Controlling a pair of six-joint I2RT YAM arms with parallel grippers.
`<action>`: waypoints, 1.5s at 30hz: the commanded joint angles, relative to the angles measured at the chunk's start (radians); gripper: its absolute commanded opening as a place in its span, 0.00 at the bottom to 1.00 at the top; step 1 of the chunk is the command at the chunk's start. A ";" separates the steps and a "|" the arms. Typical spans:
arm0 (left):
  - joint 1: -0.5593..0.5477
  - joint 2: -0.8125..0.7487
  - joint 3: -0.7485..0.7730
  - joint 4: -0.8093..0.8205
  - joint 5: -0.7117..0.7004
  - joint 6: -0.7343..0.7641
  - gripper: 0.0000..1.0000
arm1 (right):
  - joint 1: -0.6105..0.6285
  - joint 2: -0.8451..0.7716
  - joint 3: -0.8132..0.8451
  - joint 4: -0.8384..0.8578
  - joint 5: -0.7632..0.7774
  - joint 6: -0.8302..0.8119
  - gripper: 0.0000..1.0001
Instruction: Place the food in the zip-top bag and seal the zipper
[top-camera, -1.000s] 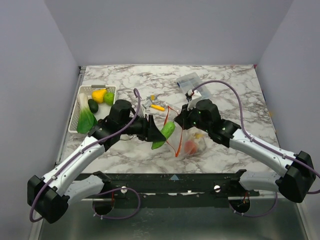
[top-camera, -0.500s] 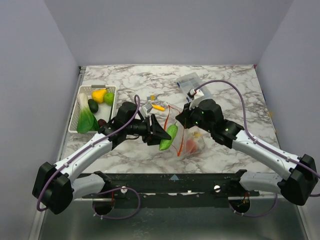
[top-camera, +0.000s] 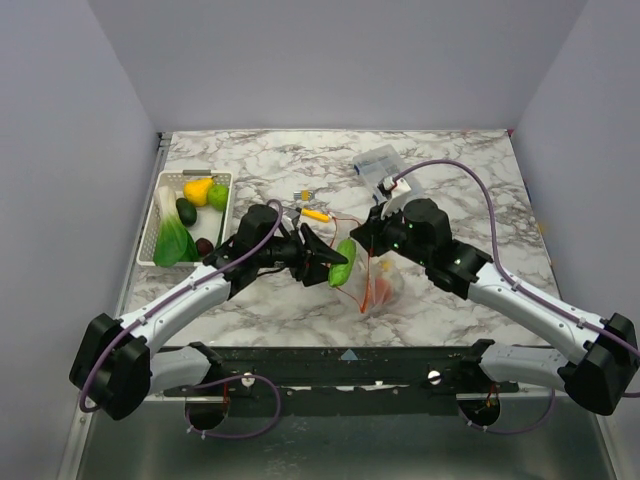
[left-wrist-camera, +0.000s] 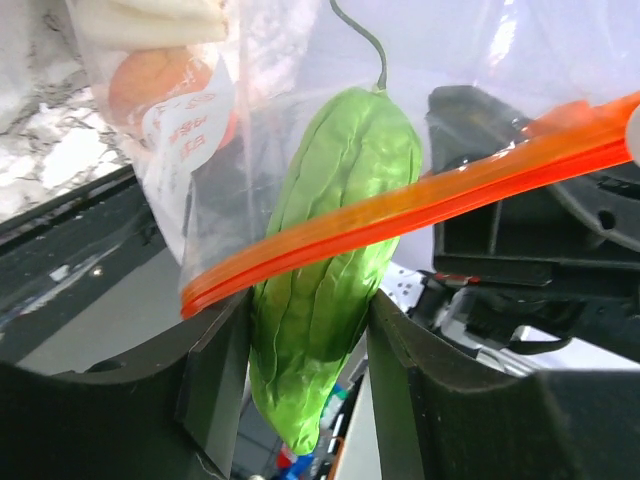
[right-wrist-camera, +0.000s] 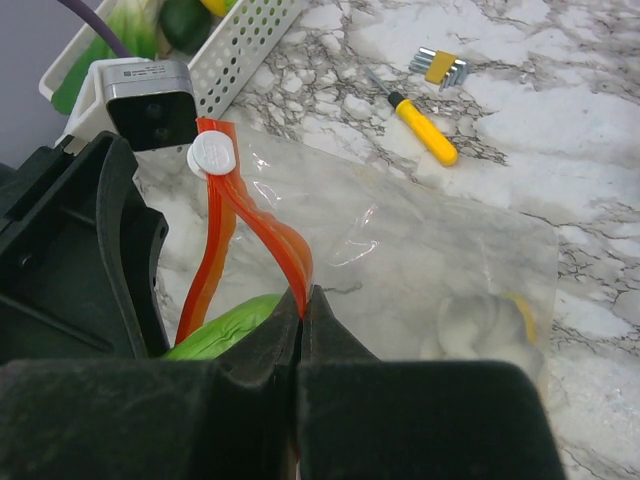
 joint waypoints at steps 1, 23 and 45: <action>-0.030 -0.002 0.002 0.070 -0.090 -0.203 0.02 | 0.007 -0.024 -0.010 0.039 -0.041 -0.007 0.01; -0.081 0.060 0.102 0.033 -0.431 -0.242 0.28 | 0.014 -0.038 0.008 0.053 -0.022 0.095 0.01; -0.078 -0.107 0.014 0.067 -0.370 0.131 0.80 | 0.015 -0.056 -0.014 0.031 0.108 0.134 0.01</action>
